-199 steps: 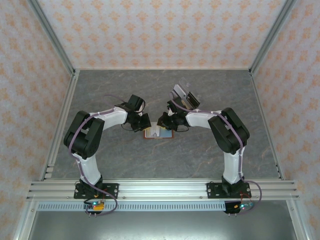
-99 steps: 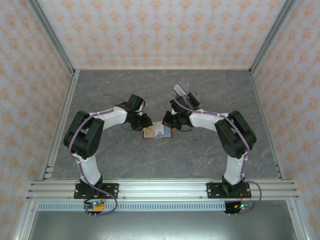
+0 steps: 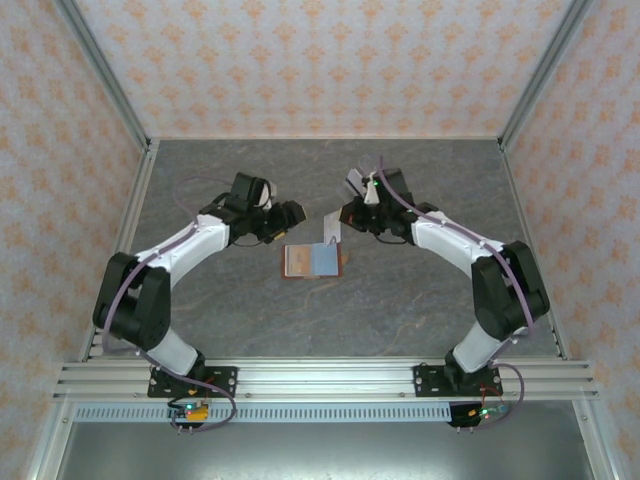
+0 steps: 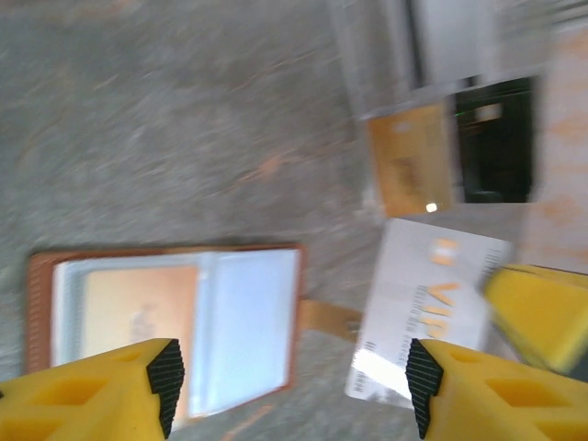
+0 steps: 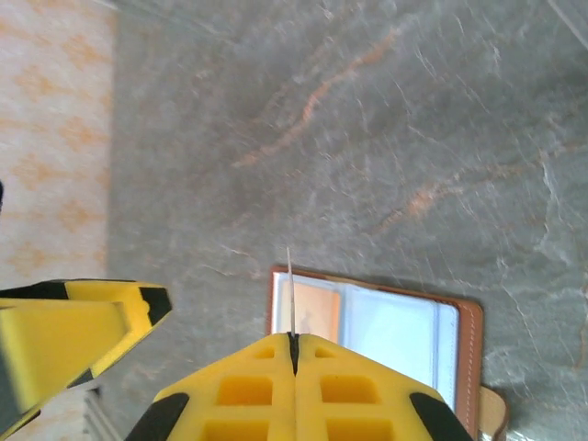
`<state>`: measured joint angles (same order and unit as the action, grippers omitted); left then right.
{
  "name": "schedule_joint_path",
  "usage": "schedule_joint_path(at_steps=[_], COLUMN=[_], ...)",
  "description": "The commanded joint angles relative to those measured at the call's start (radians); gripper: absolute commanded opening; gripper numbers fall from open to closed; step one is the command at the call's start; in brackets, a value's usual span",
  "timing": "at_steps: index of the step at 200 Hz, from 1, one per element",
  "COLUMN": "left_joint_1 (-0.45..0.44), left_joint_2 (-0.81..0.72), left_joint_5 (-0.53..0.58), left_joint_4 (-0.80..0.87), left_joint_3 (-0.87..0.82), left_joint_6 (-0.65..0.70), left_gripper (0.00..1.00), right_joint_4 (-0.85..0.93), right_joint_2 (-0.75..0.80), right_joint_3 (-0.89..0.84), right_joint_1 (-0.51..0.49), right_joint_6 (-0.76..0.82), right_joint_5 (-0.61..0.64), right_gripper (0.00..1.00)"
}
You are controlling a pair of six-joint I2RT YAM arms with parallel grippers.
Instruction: Take the credit cards out of the card holder
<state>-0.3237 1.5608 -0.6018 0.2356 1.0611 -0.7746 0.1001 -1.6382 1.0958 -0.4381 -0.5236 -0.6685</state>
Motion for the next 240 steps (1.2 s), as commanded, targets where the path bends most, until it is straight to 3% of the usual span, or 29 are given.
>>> schedule_joint_path(at_steps=[1, 43, 73, 133, 150, 168, 201, 240], left_joint_1=[0.0, -0.005, -0.011, -0.011, -0.012, -0.018, -0.039, -0.059], left_joint_2=[-0.025, 0.01, 0.031, 0.015, 0.006, -0.018, -0.051, -0.049], left_joint_5=[-0.103, -0.251, -0.302, -0.334, -0.33, -0.311, -0.255, -0.186], left_joint_4=[-0.166, -0.397, -0.476, -0.581, -0.584, -0.554, -0.549, -0.622], left_joint_3=[-0.036, -0.043, -0.032, -0.041, -0.041, -0.039, -0.035, -0.033], left_joint_6=[-0.072, -0.177, -0.216, -0.257, -0.25, -0.223, -0.228, -0.323], left_gripper=[0.7, 0.72, 0.69, 0.29, 0.12, 0.05, 0.0, 0.0], right_joint_4=[-0.117, -0.339, -0.501, -0.576, -0.591, -0.625, -0.738, -0.916], right_joint_2=[0.028, 0.003, -0.038, -0.074, -0.075, -0.076, -0.067, -0.082], right_joint_3=[0.022, 0.016, 0.02, 0.036, 0.034, 0.023, -0.026, -0.081], right_joint_1=[0.034, 0.088, 0.103, 0.108, 0.11, 0.109, 0.107, 0.086], right_joint_6=[-0.041, -0.205, -0.332, -0.405, -0.42, -0.452, -0.555, -0.689], right_joint_5=[-0.179, -0.36, -0.424, -0.447, -0.443, -0.439, -0.417, -0.419], right_gripper=[0.0, 0.0, 0.0, 0.0, 0.0, 0.0, 0.28, 0.34])
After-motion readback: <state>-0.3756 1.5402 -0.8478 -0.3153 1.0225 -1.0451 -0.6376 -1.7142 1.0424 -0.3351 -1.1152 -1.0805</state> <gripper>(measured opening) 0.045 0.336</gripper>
